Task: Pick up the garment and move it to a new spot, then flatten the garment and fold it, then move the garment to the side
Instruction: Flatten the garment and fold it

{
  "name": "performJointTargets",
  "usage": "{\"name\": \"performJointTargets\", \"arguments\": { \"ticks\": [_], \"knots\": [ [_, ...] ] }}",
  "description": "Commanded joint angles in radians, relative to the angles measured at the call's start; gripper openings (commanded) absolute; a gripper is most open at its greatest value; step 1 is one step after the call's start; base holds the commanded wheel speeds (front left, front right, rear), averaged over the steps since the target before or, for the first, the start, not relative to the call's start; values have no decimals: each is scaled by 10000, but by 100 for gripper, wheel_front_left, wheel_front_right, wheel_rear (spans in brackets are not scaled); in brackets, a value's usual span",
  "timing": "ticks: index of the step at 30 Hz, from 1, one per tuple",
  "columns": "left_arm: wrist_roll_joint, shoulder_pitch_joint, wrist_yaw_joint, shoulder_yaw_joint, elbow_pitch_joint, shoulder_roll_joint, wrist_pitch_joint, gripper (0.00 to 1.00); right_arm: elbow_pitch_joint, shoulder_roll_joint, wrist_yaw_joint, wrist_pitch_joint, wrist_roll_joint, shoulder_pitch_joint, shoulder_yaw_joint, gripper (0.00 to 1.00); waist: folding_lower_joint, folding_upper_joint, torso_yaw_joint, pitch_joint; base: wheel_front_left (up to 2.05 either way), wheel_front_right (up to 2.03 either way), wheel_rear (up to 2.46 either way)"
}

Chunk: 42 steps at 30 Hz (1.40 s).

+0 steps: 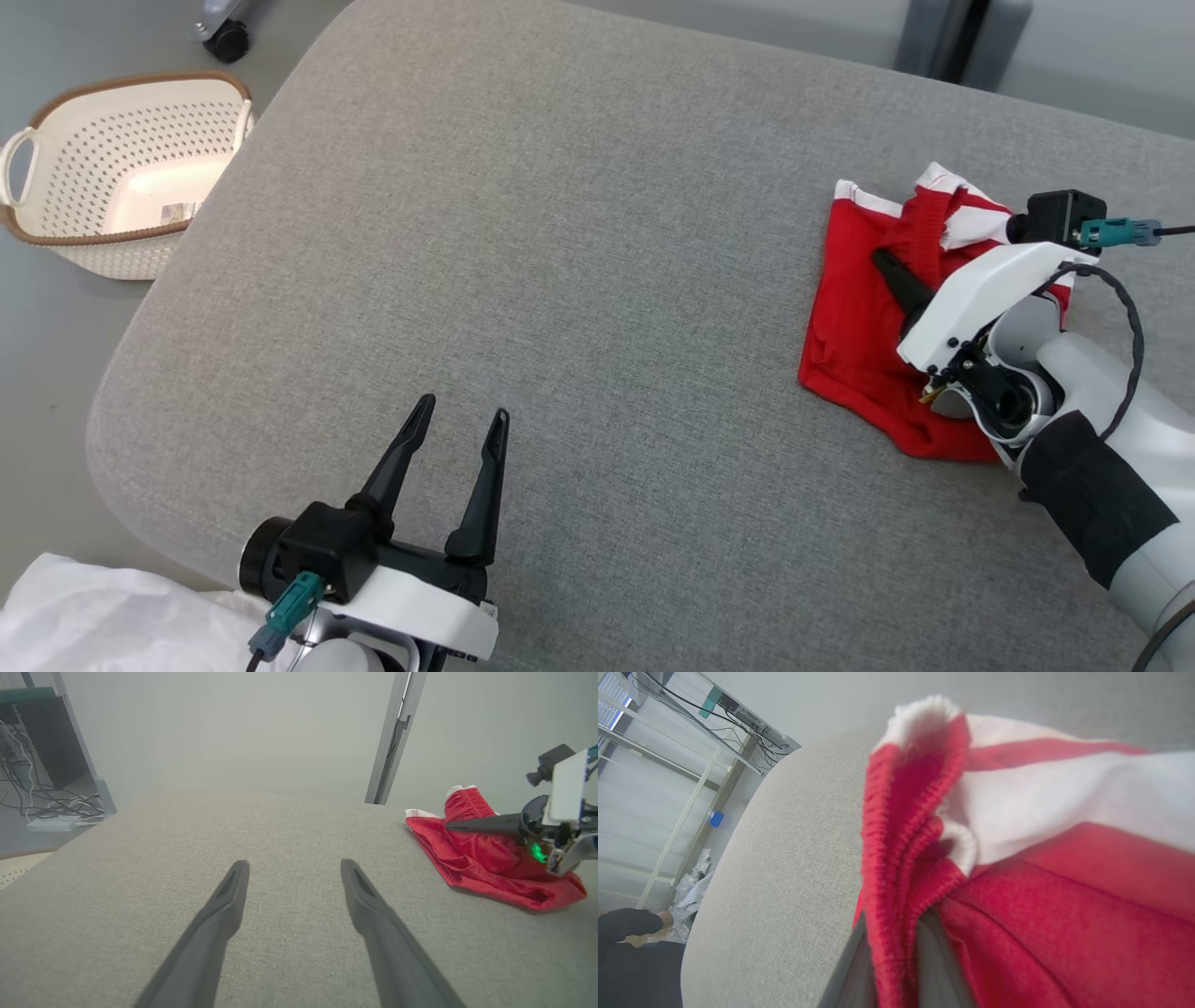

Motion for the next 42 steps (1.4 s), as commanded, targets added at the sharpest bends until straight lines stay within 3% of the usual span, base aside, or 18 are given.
{"name": "performJointTargets", "arguments": {
  "ticks": [1, 5, 6, 7, 8, 9, 15, 30, 38, 42],
  "knots": [
    [-72, -184, 56, -22, -25, 33, -37, 100, -74, 32, 5, 29, 150, -26, 45, 0, 0, 0, 95, 78, 0, 0, 0],
    [-106, -206, 70, -62, -19, 32, -37, 100, -45, 50, 5, 99, 215, 44, 125, 0, 0, 0, 145, 106, 0, 0, 0],
    [-116, -203, 82, -70, -13, 33, -37, 100, 82, 62, 5, 117, 288, 68, 100, 15, 0, 0, 153, 106, 0, 0, 0],
    [-122, -200, 97, -85, 0, 33, -37, 100, 174, 65, 5, 35, 253, 48, 118, 47, 0, 0, 158, 107, 0, 0, 0],
    [-134, -202, 108, -98, 5, 32, -37, 100, 280, 78, 5, -26, 202, 30, 163, 88, 0, 0, 160, 105, 0, 0, 0],
    [-139, -202, 120, -102, 13, 32, -37, 100, 387, 138, 5, 118, 269, 69, 190, 100, 0, 0, 157, 97, 0, 0, 0],
    [-80, -195, 110, -42, 86, 33, -37, 100, 203, 266, 5, -26, 319, 94, 351, 100, 0, 0, -22, -109, 0, 0, 0],
    [193, 307, -35, 289, 338, 37, -37, 100, -1467, 471, 5, -278, 532, 419, 899, 100, 0, 0, -1125, -1871, 0, 0, 0],
    [17, 460, -34, 491, 181, 37, -37, 100, -2093, -426, 5, -2322, -1383, 283, 2116, 100, 0, 0, -1801, -2805, 0, 0, 0],
    [-154, 370, 41, 749, -14, 35, -37, 100, -2165, -848, 3, -2737, -2625, 263, 2301, 100, 0, 0, -2269, -3058, 0, 0, 0]
  ]
}}
